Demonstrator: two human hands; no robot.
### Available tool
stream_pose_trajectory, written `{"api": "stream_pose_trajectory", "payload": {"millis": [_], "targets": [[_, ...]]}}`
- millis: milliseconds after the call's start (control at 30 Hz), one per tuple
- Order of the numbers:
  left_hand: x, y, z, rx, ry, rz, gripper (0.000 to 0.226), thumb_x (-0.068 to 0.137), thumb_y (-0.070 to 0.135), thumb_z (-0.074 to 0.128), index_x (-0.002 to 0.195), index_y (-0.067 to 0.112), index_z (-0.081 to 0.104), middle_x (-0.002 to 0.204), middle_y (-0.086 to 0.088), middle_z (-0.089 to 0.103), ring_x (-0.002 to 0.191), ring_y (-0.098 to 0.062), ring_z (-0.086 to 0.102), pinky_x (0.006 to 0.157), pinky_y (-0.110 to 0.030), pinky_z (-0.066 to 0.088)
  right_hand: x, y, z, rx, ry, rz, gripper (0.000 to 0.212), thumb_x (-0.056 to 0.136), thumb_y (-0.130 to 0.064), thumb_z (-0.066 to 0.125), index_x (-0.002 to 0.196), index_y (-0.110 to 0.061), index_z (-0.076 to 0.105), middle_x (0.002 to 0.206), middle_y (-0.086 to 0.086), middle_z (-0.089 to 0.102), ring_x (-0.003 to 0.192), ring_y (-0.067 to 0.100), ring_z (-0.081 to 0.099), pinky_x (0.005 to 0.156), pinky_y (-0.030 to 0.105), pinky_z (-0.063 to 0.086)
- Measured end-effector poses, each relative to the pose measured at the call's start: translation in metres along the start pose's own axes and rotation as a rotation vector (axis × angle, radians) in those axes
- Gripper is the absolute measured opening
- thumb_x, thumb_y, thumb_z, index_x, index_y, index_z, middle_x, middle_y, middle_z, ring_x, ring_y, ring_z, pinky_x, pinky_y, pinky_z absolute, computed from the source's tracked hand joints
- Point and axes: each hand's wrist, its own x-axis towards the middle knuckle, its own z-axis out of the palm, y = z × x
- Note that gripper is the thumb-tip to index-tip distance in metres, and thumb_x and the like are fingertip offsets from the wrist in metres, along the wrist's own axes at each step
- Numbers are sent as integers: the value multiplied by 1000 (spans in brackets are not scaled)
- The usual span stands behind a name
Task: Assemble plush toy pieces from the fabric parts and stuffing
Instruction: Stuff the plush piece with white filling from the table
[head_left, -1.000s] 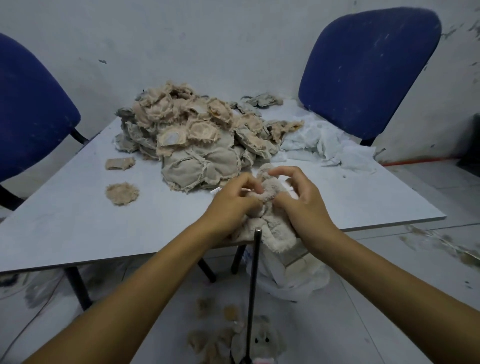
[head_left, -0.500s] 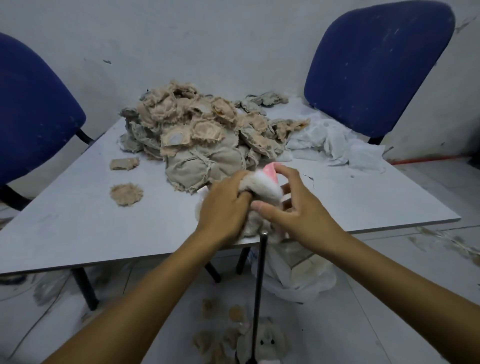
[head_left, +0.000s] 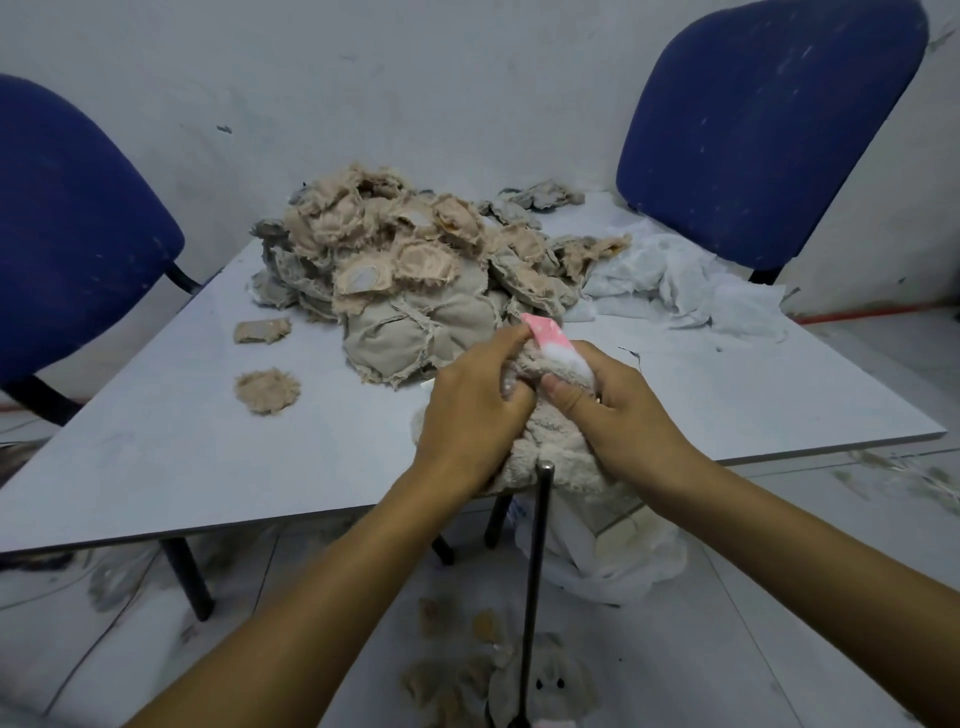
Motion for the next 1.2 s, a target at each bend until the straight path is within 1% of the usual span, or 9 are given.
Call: {"api": "stream_pose_trajectory", "payload": {"millis": [100,200,367,467,533,733,867,1033,1200], "targets": [[6,3,-10,-393,-294,-217,77,81,0,60,140,45,38,110,-2,57,63,-4,61,58,-26,53,1,-3,-8,84,-20,-11,27,101,-16,55,126,-23,60,109,-5,72,100,11,68,87,33,55],[11,5,-16,-621,-385,-328,57,79,3,62,127,33,55,110,-12,65,83,-9,65,74,-30,53,5,-9,-14,133,-69,-49,29,101,-13,55,129,-19,59,108,-2,73,100,14,70,85,33,56],[7,17,-16,-375,-313,-70,64,75,2,59,127,37,45,108,0,64,75,-14,62,58,-25,49,7,-13,-12,89,-42,-158,29,100,-13,57,126,-23,58,100,-18,72,95,0,67,77,12,47],[10,24,-24,-303,-404,-55,79,70,7,63,125,56,35,116,-13,61,75,-41,65,56,-46,54,7,-16,-17,21,-84,-206,29,99,-17,58,126,-28,56,97,-25,68,90,-4,64,76,10,43],[8,25,-27,-270,-396,-68,75,71,6,64,130,45,38,113,-16,63,82,-40,67,64,-51,58,7,-17,-19,0,-102,-216,28,98,-19,59,123,-30,56,96,-27,67,89,-4,64,75,10,44],[16,23,-50,-469,-473,-236,24,82,-3,72,103,6,64,91,-4,69,84,-18,67,76,-37,56,4,-20,-27,0,-1,-220,20,84,-32,74,102,-33,64,85,-17,67,76,1,63,65,16,48],[20,34,-52,-19,-88,239,30,74,19,84,81,34,59,76,20,61,73,4,56,68,-15,42,1,-20,-31,-149,73,-261,20,85,-40,73,98,-26,66,83,-10,67,77,12,65,64,38,55],[20,42,-59,-43,-400,125,18,76,20,83,83,13,67,75,8,61,70,-2,57,64,-17,43,-3,-21,-40,-246,77,-304,40,83,-55,69,92,-16,70,82,1,69,78,21,66,64,45,53],[12,44,-63,-165,-388,143,32,68,29,81,87,5,71,84,-9,69,81,-26,67,75,-40,55,-6,-30,-50,-333,57,-343,45,81,-57,70,98,-15,67,84,-1,68,74,17,65,62,45,52]]}}
